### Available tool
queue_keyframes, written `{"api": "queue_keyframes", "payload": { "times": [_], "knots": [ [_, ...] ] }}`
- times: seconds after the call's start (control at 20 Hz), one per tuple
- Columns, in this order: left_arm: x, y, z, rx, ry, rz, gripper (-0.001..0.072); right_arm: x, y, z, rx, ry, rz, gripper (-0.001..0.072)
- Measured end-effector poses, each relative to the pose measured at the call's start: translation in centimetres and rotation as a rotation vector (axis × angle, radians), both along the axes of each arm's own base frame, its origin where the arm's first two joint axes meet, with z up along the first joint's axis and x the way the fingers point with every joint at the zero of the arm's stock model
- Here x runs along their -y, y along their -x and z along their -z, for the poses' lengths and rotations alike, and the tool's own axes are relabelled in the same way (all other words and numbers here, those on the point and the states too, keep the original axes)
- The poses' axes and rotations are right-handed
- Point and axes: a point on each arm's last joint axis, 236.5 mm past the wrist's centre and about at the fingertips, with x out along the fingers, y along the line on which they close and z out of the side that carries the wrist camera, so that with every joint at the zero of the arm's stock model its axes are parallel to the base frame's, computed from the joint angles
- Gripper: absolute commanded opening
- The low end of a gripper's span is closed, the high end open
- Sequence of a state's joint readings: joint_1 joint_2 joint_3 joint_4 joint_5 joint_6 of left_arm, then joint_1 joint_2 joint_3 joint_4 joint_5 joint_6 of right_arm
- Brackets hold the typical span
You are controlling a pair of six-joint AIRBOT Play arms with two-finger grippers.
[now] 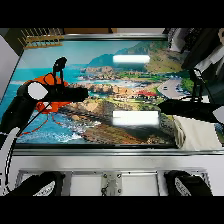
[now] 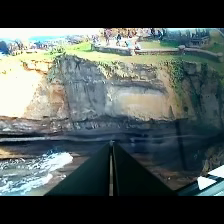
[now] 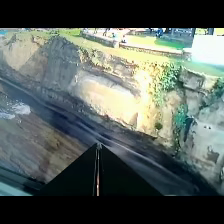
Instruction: Fold the clothes and pants, and hang the long-sleeved shirts on hangers.
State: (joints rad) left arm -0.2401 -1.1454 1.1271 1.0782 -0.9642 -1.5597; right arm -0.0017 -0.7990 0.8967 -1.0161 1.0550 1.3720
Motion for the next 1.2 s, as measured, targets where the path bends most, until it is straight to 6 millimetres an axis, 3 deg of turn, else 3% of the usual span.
{"api": "queue_keyframes", "payload": {
  "times": [0.4, 0.45, 0.5, 0.55, 0.65, 0.75, 0.95, 1.1, 1.2],
  "knots": [
    [0.0, -0.1, 0.0, 0.003, 0.001, -0.002, 0.0008, 0.0, 0.0, 0.0, 0.0, 0.0, 0.0, 0.0016],
    [0.0, -0.1, 0.0, 0.003, 0.001, -0.002, 0.0101, 0.0, 0.0, 0.0, 0.0, 0.0, 0.0, 0.0016],
    [-0.1, -0.1, -0.1, 0.004, 0.001, -0.004, 0.0541, 0.0, 0.0, 0.0, 0.0, 0.0, 0.0, 0.0016],
    [-0.4, -0.3, -0.1, 0.008, -0.003, -0.011, 0.0686, 0.0, 0.0, 0.0, 0.0, 0.0, 0.0, 0.0016],
    [-2.5, -1.4, -0.4, 0.031, -0.039, -0.052, 0.0684, 0.0, 0.0, 0.0, 0.0, 0.0, 0.0, 0.0016],
    [-6.8, -3.1, -0.8, 0.056, -0.089, -0.146, 0.0684, 0.0, 0.0, 0.0, 0.0, 0.0, 0.0, 0.0016],
    [-20.4, -4.9, -0.1, 0.052, -0.18, -0.452, 0.0684, 0.0, 0.0, 0.0, 0.0, 0.0, 0.0, 0.0016],
    [-30.0, -3.5, 3.9, -0.041, -0.189, -0.684, 0.0684, 0.0, 0.0, 0.0, 0.0, 0.0, 0.0, 0.0016],
    [-33.7, -2.5, 7.2, -0.118, -0.129, -0.8, 0.0684, 0.0, 0.0, 0.0, 0.0, 0.0, 0.0, 0.0016]
  ]
}}
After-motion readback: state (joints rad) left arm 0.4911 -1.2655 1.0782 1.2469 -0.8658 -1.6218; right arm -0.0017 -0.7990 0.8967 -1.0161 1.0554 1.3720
